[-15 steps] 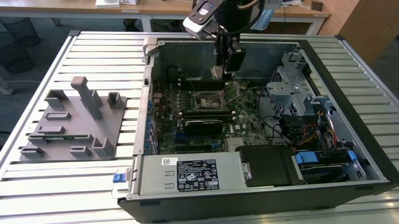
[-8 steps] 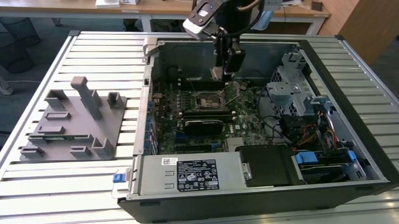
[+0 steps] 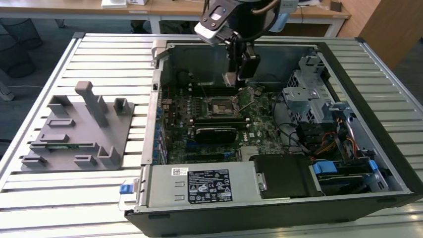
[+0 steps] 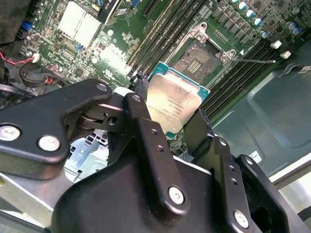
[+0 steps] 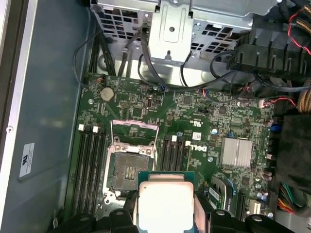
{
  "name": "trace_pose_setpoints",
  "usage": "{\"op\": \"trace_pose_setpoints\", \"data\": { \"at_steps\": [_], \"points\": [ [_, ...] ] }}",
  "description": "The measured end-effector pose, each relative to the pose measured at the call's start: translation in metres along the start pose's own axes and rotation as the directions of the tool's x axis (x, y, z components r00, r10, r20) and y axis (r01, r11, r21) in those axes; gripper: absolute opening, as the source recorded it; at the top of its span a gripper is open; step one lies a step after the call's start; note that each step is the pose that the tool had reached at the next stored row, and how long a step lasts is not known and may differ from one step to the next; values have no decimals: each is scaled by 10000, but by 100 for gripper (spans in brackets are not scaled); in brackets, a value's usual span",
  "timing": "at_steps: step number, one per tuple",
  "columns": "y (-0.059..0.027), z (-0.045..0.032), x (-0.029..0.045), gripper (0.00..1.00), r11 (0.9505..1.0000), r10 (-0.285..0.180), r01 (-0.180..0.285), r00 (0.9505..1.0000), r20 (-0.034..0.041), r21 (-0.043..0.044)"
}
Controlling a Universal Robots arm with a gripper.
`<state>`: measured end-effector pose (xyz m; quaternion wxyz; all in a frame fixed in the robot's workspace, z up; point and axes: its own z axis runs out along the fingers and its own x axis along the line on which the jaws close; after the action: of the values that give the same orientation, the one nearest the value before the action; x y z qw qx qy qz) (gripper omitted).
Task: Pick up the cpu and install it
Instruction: 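Place the cpu into insertion slot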
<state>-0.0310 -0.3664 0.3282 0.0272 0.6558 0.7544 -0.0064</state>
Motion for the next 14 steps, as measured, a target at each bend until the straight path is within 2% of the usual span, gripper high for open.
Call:
{"op": "trace_pose_setpoints", "data": {
  "at_steps": [3,14],
  "points": [
    [-1,18,1,54,9991,-426,426,9991,-11,-21],
    [-11,85,7,54,9986,-529,529,9986,-9,-26]
  ]
}}
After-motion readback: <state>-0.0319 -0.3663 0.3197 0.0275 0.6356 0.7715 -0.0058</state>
